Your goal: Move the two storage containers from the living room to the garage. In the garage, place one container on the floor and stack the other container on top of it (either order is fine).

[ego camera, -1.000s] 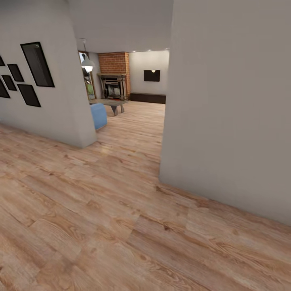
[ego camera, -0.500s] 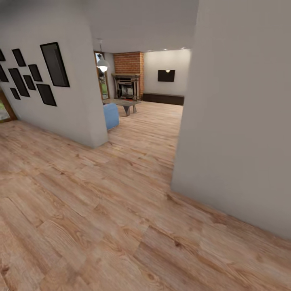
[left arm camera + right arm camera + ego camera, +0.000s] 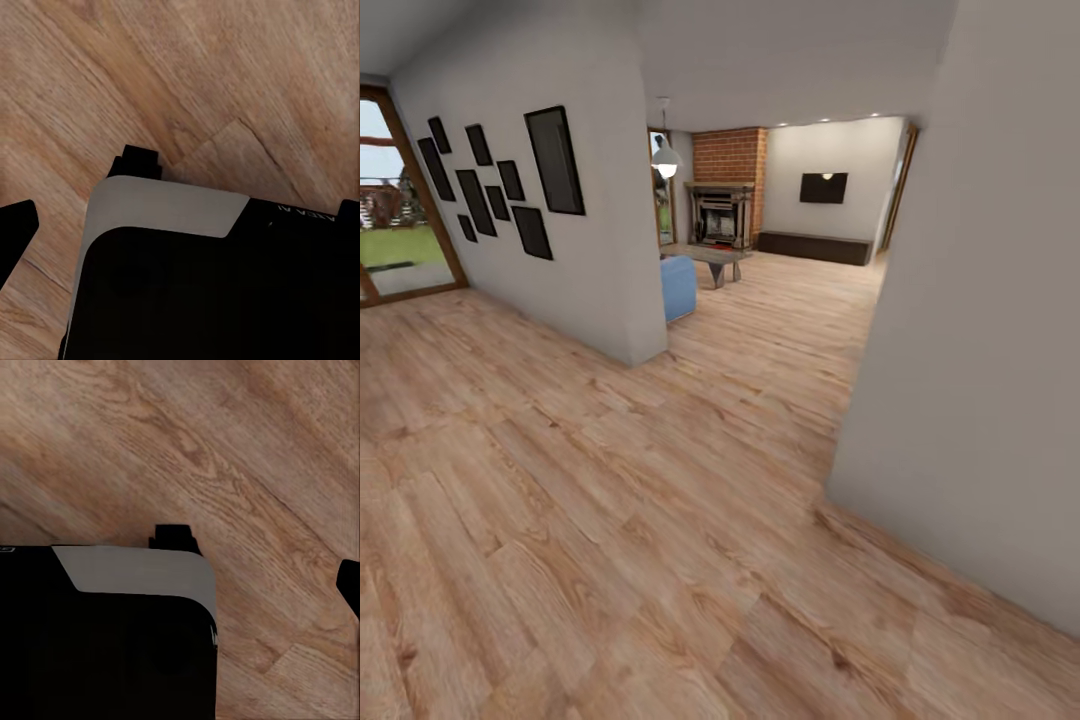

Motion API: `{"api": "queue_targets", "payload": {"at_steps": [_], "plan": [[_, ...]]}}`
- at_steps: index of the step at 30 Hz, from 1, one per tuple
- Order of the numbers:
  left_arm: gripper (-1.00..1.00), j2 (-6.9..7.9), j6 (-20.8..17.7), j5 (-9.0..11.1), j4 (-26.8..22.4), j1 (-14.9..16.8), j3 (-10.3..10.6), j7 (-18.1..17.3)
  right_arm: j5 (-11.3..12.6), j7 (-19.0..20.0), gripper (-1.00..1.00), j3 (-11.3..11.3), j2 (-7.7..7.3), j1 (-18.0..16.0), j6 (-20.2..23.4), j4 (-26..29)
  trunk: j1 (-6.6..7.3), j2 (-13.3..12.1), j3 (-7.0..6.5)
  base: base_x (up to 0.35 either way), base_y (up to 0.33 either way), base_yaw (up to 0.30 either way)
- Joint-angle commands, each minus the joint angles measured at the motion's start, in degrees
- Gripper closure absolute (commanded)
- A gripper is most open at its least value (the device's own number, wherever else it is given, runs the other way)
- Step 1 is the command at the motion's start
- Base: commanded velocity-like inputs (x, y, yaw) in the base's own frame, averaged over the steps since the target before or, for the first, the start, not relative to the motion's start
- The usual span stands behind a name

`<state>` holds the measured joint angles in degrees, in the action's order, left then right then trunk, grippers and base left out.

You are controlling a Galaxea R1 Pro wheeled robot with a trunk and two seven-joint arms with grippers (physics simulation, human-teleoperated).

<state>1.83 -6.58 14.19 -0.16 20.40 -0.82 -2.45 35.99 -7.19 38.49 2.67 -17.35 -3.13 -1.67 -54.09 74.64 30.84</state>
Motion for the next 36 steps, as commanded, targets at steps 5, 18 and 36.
{"api": "queue_targets", "payload": {"at_steps": [5,18,36], "plan": [[-1.00,0.02,-0.3,0.4,0.0,0.0,0.0,-0.2,0.5,0.0,-1.00,0.4,0.05,-0.1,-0.3,-0.2,-0.03,0.0,0.05,0.322,0.000,0.199],[-1.00,0.01,-0.3,0.2,0.0,0.0,0.0,-0.2,0.5,0.0,-1.00,0.4,0.05,-0.1,-0.3,-0.2,-0.03,0.0,0.05,0.322,0.000,0.008],[-1.00,0.02,-0.3,0.2,0.0,0.0,-0.1,-0.2,0.5,0.0,-1.00,0.4,0.06,-0.1,-0.2,-0.2,-0.03,0.0,0.05,0.322,0.000,0.000]]}}
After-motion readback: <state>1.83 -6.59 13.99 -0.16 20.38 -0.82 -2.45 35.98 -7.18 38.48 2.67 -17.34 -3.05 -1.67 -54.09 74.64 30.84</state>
